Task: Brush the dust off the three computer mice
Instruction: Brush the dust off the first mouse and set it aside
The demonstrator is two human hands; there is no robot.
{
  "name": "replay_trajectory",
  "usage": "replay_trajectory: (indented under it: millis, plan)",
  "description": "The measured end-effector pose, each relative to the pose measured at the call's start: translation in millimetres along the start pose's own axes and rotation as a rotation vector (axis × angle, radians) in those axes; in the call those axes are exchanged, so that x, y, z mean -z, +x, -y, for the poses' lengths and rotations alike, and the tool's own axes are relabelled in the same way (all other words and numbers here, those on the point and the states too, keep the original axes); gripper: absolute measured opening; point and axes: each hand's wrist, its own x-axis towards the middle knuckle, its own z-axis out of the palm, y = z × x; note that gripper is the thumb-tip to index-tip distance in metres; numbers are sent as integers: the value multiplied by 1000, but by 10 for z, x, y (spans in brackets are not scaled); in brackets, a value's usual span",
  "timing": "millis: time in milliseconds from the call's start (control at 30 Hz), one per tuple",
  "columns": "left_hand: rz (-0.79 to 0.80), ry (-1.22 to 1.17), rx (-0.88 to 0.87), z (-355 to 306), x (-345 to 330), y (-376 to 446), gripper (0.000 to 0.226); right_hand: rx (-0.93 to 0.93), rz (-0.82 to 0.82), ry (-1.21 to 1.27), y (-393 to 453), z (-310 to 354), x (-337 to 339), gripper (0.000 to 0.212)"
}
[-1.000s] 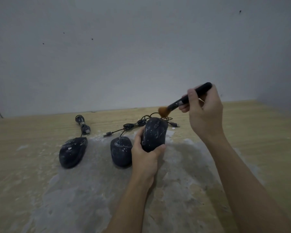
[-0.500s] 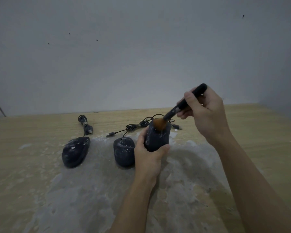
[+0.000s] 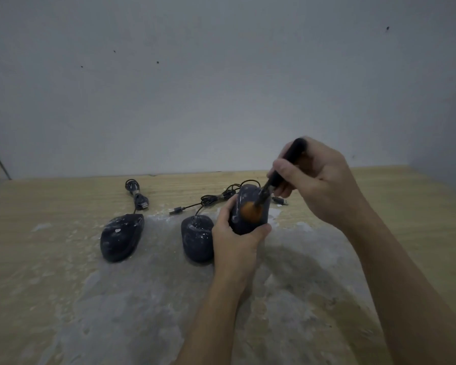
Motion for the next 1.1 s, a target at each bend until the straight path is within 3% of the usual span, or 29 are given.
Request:
replay_trajectory:
  millis: [67,133,200,267,400,500,633,767,867,1000,1100]
  plan:
    - [-10,4,2,2,-4,-1,71,90,-60,-133,-3,3,-35,8]
    - [-17,-9,10,3,1,3,70,139,-98,-101,-10,29,-47,6]
    - [-8,-16,8,-12,0,5,72,52,50,56,-16,63,-39,7]
    - [-2,-13,0,-25,-6,-2,74,15,149,51,-26,64,-61,7]
    - [13,2,-26,-38,-10,-21,70,182,-37,-81,-23,48,-117,8]
    - [9,8,-30,-45,-10,-13,71,62,124,64,-25,61,-106,6]
    - [7,1,-14,-60,-15,-29,69,130,-56,1,-6,25,-108,7]
    - [15,20,-42,-79,-14,-27,71,28,103,106,-12,31,-82,2]
    - [18,46,-44,-71,-23,-34,72,118,-79,-32,-4,16,-128,4]
    - [36,-1,-31,-60,-4,-32,64,46,1,78,-3,34,-102,6]
    - [57,-55,19,-81,27,-3,65,103,-171,-33,12,15,-69,6]
